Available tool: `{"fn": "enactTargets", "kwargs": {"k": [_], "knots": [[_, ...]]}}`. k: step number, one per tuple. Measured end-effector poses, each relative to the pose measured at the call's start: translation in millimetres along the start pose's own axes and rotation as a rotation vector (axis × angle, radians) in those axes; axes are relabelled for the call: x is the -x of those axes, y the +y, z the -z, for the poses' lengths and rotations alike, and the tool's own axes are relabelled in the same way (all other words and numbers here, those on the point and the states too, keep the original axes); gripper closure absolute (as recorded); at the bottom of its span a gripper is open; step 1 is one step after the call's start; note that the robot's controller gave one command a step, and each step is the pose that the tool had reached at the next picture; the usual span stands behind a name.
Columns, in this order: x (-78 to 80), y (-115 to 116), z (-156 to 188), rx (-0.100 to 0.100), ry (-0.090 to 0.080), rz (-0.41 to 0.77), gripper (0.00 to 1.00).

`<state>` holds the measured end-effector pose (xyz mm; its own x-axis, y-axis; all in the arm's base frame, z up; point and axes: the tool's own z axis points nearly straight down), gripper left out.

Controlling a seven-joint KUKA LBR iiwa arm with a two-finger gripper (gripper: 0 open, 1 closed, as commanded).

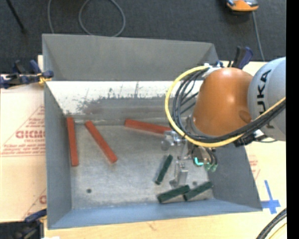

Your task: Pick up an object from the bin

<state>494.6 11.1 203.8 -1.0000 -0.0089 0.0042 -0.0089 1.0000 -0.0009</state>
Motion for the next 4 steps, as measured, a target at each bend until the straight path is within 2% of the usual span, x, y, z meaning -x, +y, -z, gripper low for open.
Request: {"fn": "enactTargets", "kwargs": {"k": [1, 2, 3, 4], "knots": [[21.2, -18, -134, 0.000, -0.003, 0.392, 0.00], [22.0, -17, -133, 0.000, -0.006, 0.390, 1.00], [81.4, -63, -1, -0.006, -0.019, 0.355, 1.00], [78.6, -61, -6, 0.001, -0.009, 0.356, 0.00]]}}
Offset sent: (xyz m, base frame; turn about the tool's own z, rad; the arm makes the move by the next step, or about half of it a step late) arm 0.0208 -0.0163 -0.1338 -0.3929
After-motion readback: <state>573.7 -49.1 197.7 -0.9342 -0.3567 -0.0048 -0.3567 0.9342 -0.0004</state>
